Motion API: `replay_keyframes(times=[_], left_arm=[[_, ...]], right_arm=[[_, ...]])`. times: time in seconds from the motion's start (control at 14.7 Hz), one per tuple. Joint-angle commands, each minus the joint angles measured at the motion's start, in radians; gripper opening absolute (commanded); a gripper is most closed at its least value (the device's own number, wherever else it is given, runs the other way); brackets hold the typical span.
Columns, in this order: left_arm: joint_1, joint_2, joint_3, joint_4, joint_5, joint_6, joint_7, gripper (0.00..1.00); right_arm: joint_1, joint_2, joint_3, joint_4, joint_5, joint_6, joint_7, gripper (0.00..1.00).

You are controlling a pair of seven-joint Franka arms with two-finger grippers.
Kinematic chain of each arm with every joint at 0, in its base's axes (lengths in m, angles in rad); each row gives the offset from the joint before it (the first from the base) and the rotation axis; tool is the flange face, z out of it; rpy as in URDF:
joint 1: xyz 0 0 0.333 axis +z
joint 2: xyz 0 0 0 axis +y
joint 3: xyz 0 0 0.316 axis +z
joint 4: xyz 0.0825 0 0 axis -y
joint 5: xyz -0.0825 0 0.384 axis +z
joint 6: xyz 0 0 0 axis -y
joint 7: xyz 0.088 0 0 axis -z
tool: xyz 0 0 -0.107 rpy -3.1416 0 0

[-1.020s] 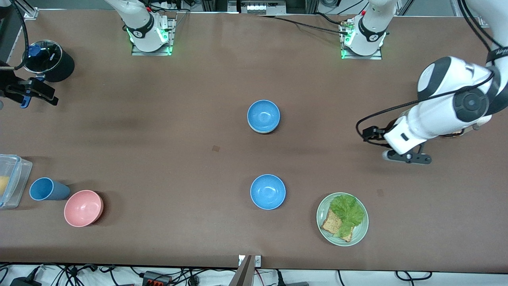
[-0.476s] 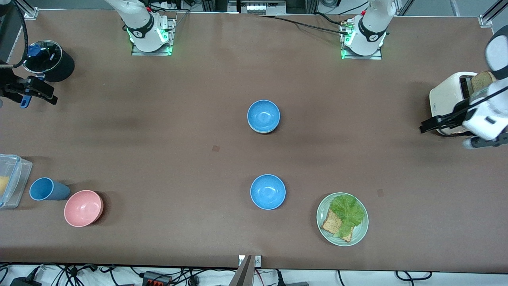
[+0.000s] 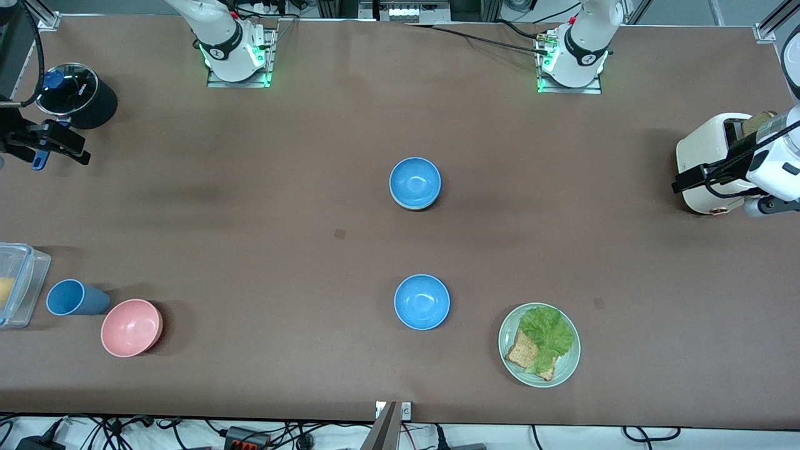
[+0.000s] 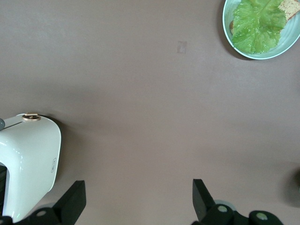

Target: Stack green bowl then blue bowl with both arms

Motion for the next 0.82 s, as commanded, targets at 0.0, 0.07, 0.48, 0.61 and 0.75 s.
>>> replay_keyframes(times=[0.0,0.07,0.48,0.61,0.75], left_arm=[[-0.014,-0.025,0.006,-0.016,-0.012,0.004,-0.007,1.00],[-0.014,-0.025,0.003,-0.013,-0.012,0.003,-0.007,1.00],[-0.023,-0.011,-0.001,0.010,-0.008,-0.034,-0.003,1.00],[-0.023,-0.009,-0.001,0.012,-0.008,-0.034,-0.001,1.00],[-0.023,-0.008,-0.001,0.015,-0.008,-0.036,0.000,1.00]], right_arm=[[-0.008,-0.015,0.009,-0.012,-0.010,-0.004,-0.018,1.00],[-0.008,-0.015,0.009,-0.013,-0.010,-0.006,-0.018,1.00],[-0.009,-0.021,0.008,-0.018,-0.010,-0.019,-0.018,1.00],[-0.009,-0.021,0.008,-0.018,-0.010,-0.019,-0.018,1.00],[-0.009,-0.021,0.009,-0.018,-0.010,-0.019,-0.018,1.00]])
